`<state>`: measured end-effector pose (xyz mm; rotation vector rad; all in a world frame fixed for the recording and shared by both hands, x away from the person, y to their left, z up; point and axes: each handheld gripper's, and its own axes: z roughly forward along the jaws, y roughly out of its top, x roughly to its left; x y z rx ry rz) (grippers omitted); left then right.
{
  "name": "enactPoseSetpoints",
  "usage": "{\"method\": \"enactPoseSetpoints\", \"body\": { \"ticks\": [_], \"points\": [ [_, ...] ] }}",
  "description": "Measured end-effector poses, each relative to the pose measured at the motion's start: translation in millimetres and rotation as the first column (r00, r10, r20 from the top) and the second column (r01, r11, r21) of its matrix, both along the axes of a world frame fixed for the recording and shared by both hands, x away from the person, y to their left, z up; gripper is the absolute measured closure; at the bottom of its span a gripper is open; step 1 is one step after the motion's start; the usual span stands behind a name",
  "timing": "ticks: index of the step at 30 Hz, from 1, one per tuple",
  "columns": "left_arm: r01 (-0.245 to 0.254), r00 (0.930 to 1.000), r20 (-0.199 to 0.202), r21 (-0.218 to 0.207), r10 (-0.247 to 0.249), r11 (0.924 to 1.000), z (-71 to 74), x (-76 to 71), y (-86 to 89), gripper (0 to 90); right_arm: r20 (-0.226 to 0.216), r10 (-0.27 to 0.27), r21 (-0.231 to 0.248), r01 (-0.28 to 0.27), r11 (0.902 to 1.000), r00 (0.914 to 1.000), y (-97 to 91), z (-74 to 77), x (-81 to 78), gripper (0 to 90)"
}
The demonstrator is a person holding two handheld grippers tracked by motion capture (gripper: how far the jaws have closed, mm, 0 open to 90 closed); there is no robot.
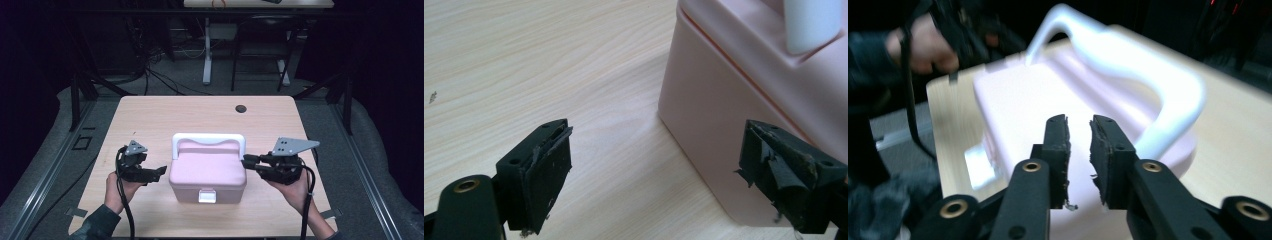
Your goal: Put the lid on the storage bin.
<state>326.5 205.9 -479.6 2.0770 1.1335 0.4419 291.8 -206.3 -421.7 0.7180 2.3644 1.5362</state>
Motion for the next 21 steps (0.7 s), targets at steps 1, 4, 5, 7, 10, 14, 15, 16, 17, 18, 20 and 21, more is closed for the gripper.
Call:
{"method": "enactPoseSetpoints", "body": {
  "ticks": [1, 4, 5, 7, 10, 14, 15, 16, 17, 18, 20, 21],
  "points": [
    [0.001, 1.0000, -0.001, 0.003, -0.001, 1.0000, -0.7, 0.0, 0.6, 13.2, -0.016, -0.009, -0.013, 0.009, 0.9999, 0.9998, 0.6, -7.7, -0.5, 75.4],
    [-0.005, 1.0000, 0.001, 0.010, 0.005, 0.9999, -2.9, 0.6, 2.1, 11.8, -0.067, -0.043, -0.029, 0.041, 0.9988, 0.9969, -5.4, -24.1, 1.7, 71.1],
    [-0.004, 1.0000, 0.001, 0.013, 0.004, 0.9999, -3.0, 0.8, 2.6, 11.0, -0.074, -0.061, -0.029, 0.059, 0.9979, 0.9954, -10.0, -27.4, 2.2, 69.5],
    [-0.009, 0.9999, 0.012, 0.027, 0.008, 0.9996, -3.0, 0.9, 4.6, 9.3, -0.080, -0.100, -0.044, 0.097, 0.9943, 0.9917, -18.3, -30.8, 2.3, 65.7],
    [-0.024, 0.9995, 0.020, 0.039, 0.024, 0.9989, -3.6, 1.3, 10.0, 6.9, -0.087, -0.169, -0.060, 0.165, 0.9846, 0.9817, -30.4, -34.1, 0.0, 57.0],
    [-0.049, 0.9984, 0.033, 0.082, 0.046, 0.9954, -5.7, 2.1, 18.6, 2.8, -0.088, -0.329, -0.110, 0.319, 0.9413, 0.9402, -56.7, -42.4, -4.2, 40.4],
    [-0.057, 0.9980, 0.032, 0.082, 0.055, 0.9950, -6.8, 2.3, 21.5, 1.9, -0.095, -0.364, -0.122, 0.353, 0.9278, 0.9264, -62.7, -45.2, -4.8, 36.2],
    [-0.064, 0.9977, 0.029, 0.089, 0.061, 0.9940, -8.1, 3.1, 24.6, 1.0, -0.100, -0.404, -0.146, 0.388, 0.9101, 0.9094, -67.8, -47.8, -5.3, 32.1],
    [-0.072, 0.9972, 0.030, 0.097, 0.069, 0.9927, -9.7, 3.7, 27.9, 0.2, -0.104, -0.430, -0.158, 0.412, 0.8974, 0.8967, -73.3, -50.9, -5.8, 30.1],
    [-0.084, 0.9962, 0.034, 0.113, 0.080, 0.9901, -12.1, 4.2, 32.3, 0.2, -0.126, -0.448, -0.159, 0.427, 0.8900, 0.8853, -78.8, -53.6, -6.1, 26.3],
    [-0.107, 0.9941, 0.037, 0.140, 0.102, 0.9844, -17.8, 6.0, 38.5, 0.2, -0.132, -0.488, -0.177, 0.464, 0.8681, 0.8629, -86.5, -59.0, -6.1, 18.2],
    [-0.115, 0.9934, 0.026, 0.148, 0.112, 0.9822, -21.4, 7.3, 42.1, 0.2, -0.132, -0.506, -0.199, 0.477, 0.8561, 0.8525, -89.5, -61.5, -5.5, 14.2]
  ]
}}
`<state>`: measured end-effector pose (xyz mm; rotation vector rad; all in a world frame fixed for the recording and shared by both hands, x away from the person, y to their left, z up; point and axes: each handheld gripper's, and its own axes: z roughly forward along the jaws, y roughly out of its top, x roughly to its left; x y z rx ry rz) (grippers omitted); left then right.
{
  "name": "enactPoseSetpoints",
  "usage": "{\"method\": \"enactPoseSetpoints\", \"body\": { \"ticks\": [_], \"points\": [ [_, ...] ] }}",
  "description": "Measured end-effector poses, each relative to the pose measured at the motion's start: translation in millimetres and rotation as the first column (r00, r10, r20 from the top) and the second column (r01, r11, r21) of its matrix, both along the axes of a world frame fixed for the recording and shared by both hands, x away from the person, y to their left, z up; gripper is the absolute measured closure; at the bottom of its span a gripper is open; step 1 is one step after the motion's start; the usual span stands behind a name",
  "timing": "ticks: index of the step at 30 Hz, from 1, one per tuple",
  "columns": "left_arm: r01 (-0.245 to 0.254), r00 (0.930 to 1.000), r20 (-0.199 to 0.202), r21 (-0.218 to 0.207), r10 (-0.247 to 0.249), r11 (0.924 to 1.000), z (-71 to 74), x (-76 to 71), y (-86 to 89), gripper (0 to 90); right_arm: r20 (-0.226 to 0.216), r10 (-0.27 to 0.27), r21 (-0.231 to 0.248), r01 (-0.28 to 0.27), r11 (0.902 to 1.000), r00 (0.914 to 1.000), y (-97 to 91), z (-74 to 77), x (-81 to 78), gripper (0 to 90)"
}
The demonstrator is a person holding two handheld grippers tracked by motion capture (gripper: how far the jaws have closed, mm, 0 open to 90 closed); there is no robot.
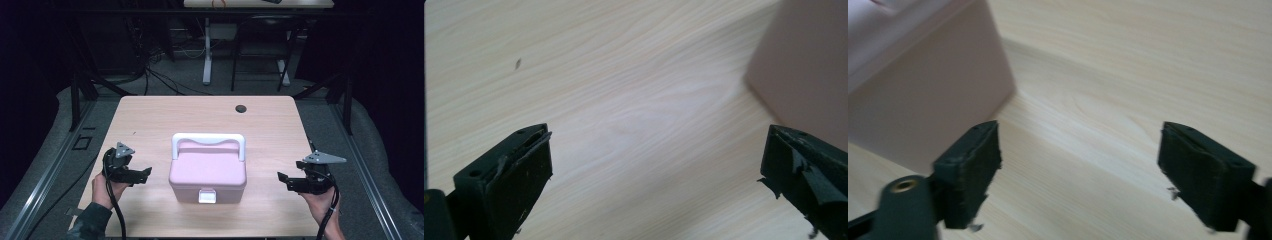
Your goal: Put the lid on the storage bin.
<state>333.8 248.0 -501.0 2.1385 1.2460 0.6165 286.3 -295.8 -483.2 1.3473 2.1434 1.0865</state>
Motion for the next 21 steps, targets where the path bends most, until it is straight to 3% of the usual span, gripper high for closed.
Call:
{"method": "enactPoseSetpoints", "body": {
  "ticks": [4, 10, 16, 21],
  "points": [
    [-0.022, 0.9986, -0.047, 0.027, 0.023, 0.9994, -15.3, 8.4, 10.5, 0.1, -0.080, -0.052, -0.051, 0.048, 0.9975, 0.9954, -7.5, -12.3, 8.3, 0.0],
    [-0.016, 0.9944, -0.104, 0.015, 0.017, 0.9998, -30.4, 16.9, 14.2, 0.2, -0.176, -0.081, -0.103, 0.064, 0.9926, 0.9811, -13.3, -33.4, 18.3, 0.0],
    [0.021, 0.9924, -0.121, 0.013, -0.019, 0.9997, -36.3, 24.1, 11.8, 0.0, -0.172, -0.085, -0.128, 0.063, 0.9898, 0.9814, -14.0, -36.5, 19.9, 0.0],
    [0.017, 0.9906, -0.136, 0.010, -0.015, 0.9998, -41.7, 27.4, 13.0, 0.0, -0.200, -0.089, -0.164, 0.057, 0.9848, 0.9758, -12.7, -43.7, 22.9, 0.0]
  ]
}}
